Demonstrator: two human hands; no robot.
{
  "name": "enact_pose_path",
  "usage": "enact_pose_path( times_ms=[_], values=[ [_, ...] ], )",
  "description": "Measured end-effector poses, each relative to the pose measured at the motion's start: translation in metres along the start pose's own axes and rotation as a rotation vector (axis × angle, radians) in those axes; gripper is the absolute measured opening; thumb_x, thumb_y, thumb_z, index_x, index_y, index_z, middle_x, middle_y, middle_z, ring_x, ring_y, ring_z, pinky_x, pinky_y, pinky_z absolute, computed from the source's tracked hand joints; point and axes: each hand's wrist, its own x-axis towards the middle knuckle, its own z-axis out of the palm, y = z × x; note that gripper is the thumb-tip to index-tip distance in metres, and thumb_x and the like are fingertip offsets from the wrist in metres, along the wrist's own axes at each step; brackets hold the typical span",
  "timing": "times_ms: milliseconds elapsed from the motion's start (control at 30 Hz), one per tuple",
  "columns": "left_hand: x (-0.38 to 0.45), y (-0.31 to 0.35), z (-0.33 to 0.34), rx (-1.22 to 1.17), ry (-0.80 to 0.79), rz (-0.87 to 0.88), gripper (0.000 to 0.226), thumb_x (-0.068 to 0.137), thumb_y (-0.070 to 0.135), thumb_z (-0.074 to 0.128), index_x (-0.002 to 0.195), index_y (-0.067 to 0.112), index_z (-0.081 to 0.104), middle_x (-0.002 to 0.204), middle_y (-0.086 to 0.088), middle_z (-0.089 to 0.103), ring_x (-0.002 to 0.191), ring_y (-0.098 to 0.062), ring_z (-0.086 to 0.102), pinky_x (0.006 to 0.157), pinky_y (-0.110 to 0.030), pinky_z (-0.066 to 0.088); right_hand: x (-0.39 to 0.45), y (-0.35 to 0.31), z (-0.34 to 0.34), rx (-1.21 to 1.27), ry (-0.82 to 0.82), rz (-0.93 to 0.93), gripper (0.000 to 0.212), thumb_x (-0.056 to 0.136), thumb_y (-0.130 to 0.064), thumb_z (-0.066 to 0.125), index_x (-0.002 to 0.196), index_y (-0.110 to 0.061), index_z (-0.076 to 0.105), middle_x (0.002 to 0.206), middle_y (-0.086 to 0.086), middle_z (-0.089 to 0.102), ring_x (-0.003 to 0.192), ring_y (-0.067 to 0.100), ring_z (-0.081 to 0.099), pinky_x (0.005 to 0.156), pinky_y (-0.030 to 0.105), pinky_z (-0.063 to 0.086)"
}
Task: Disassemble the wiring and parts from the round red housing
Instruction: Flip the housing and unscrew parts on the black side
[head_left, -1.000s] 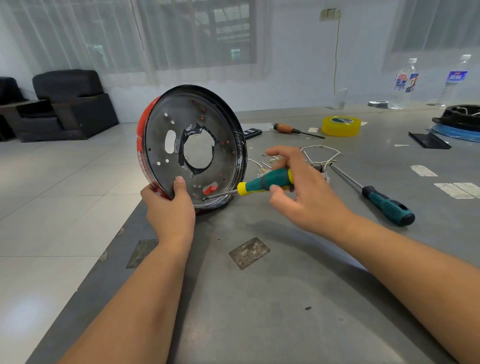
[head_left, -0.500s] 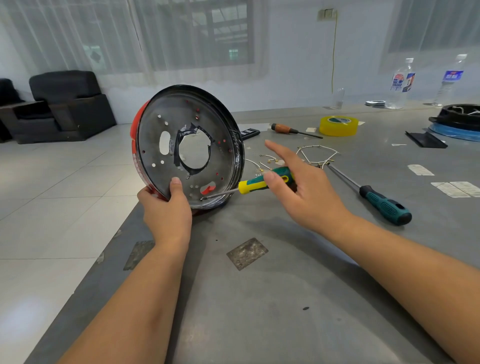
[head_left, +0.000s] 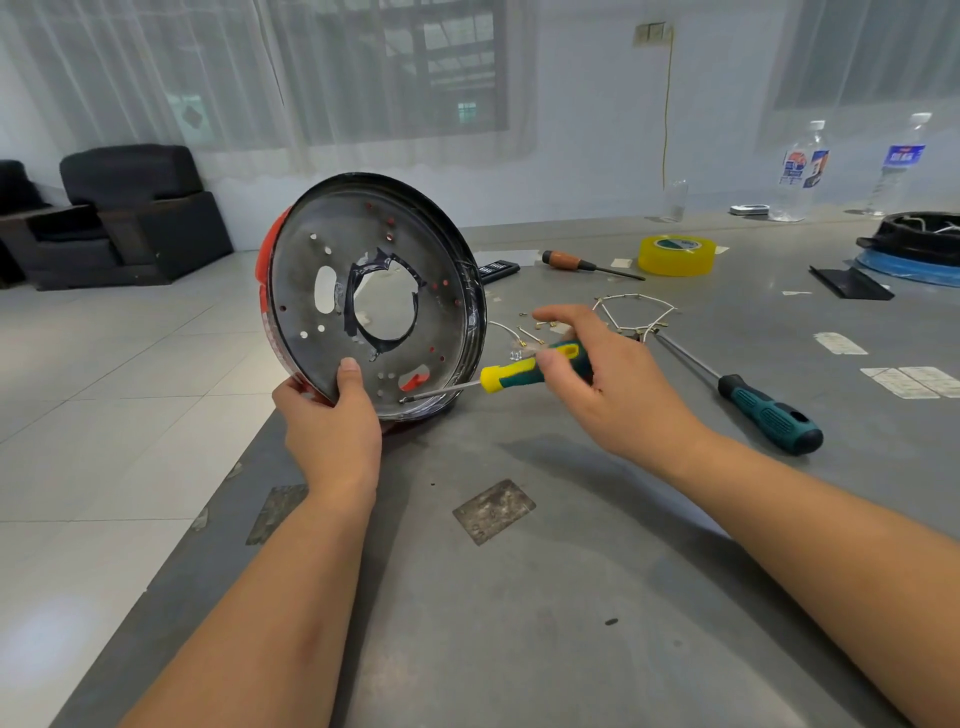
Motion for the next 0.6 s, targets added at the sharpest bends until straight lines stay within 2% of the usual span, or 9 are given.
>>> enact_pose_path(
  times_ms=[100, 167, 233, 267, 333, 367, 433, 500, 600],
  values=[
    [0.0004, -0.0007, -0.0003, -0.009, 0.001, -0.001, 0.035, 0.093, 0.049, 0.068, 0.112, 0.029, 0.047, 0.096, 0.018, 0.062, 0.103, -0.026, 0.067, 0.097, -0.055, 0.058, -0.0014, 0.0021, -0.0002, 0.121, -0.042, 0.026, 0.044, 0.091, -0.02, 0.064, 0.13, -0.031, 0.048, 0.102, -0.013, 0.055, 0.083, 0.019, 0.056, 0.078, 0.035, 0.051],
    [0.0007, -0.0009, -0.0001, -0.001, 0.0, 0.009, 0.036, 0.092, 0.05, 0.068, 0.112, 0.029, 0.047, 0.095, 0.019, 0.062, 0.101, -0.025, 0.067, 0.097, -0.055, 0.058, -0.0015, 0.0027, -0.0001, 0.1, -0.032, 0.081, 0.034, 0.094, -0.043, 0.055, 0.126, -0.034, 0.049, 0.093, -0.009, 0.064, 0.077, 0.016, 0.06, 0.076, 0.039, 0.052],
    [0.0008, -0.0014, 0.0001, 0.011, 0.006, 0.02, 0.036, 0.093, 0.05, 0.068, 0.113, 0.028, 0.047, 0.094, 0.02, 0.062, 0.099, -0.024, 0.066, 0.097, -0.055, 0.057, -0.0009, 0.0031, -0.0007, -0.006, -0.01, 0.102, 0.048, 0.099, -0.065, 0.032, 0.124, -0.031, 0.054, 0.074, -0.003, 0.069, 0.072, 0.014, 0.066, 0.074, 0.043, 0.054],
    [0.0008, -0.0018, 0.0002, 0.015, 0.01, 0.024, 0.036, 0.093, 0.05, 0.068, 0.113, 0.029, 0.047, 0.094, 0.02, 0.062, 0.098, -0.023, 0.066, 0.098, -0.055, 0.057, -0.0007, 0.0026, -0.0009, -0.057, 0.002, 0.085, 0.055, 0.099, -0.067, 0.025, 0.123, -0.028, 0.056, 0.068, -0.003, 0.068, 0.071, 0.015, 0.067, 0.074, 0.044, 0.054],
    [0.0005, -0.0017, -0.0001, 0.02, 0.012, 0.027, 0.035, 0.093, 0.05, 0.067, 0.113, 0.029, 0.047, 0.094, 0.02, 0.062, 0.095, -0.02, 0.065, 0.099, -0.054, 0.056, 0.0008, 0.0028, 0.0007, -0.034, 0.03, 0.056, 0.043, 0.103, -0.057, 0.032, 0.127, -0.028, 0.054, 0.07, -0.002, 0.067, 0.069, 0.013, 0.067, 0.072, 0.04, 0.055],
    [0.0004, -0.0013, -0.0004, 0.024, 0.012, 0.028, 0.035, 0.094, 0.05, 0.068, 0.113, 0.029, 0.047, 0.094, 0.02, 0.061, 0.095, -0.019, 0.065, 0.099, -0.054, 0.056, 0.0009, 0.0032, 0.0014, 0.022, 0.026, 0.045, 0.033, 0.103, -0.049, 0.041, 0.129, -0.031, 0.051, 0.076, -0.003, 0.066, 0.068, 0.01, 0.064, 0.069, 0.032, 0.054],
    [0.0002, -0.0015, -0.0001, 0.023, 0.008, 0.024, 0.035, 0.095, 0.048, 0.068, 0.113, 0.028, 0.047, 0.094, 0.02, 0.061, 0.098, -0.023, 0.065, 0.099, -0.054, 0.056, -0.0002, 0.0038, 0.0032, 0.179, 0.004, 0.04, 0.038, 0.092, -0.035, 0.056, 0.129, -0.037, 0.046, 0.091, -0.009, 0.06, 0.072, 0.013, 0.058, 0.066, 0.019, 0.049],
    [-0.0001, -0.0009, -0.0003, 0.017, 0.0, 0.018, 0.035, 0.096, 0.048, 0.068, 0.115, 0.027, 0.047, 0.095, 0.019, 0.061, 0.099, -0.022, 0.066, 0.1, -0.054, 0.056, -0.0012, 0.0033, 0.0049, 0.334, 0.001, 0.086, 0.046, 0.081, -0.026, 0.06, 0.124, -0.037, 0.047, 0.101, -0.013, 0.059, 0.076, 0.015, 0.058, 0.069, 0.023, 0.05],
    [-0.0001, -0.0002, -0.0003, 0.024, -0.008, 0.013, 0.035, 0.097, 0.048, 0.068, 0.116, 0.026, 0.048, 0.096, 0.019, 0.061, 0.098, -0.021, 0.066, 0.1, -0.053, 0.056, -0.0018, 0.0043, 0.0057, 0.27, 0.01, 0.092, 0.037, 0.086, -0.043, 0.061, 0.12, -0.038, 0.047, 0.095, -0.009, 0.066, 0.071, 0.011, 0.061, 0.066, 0.019, 0.048]
  ],
)
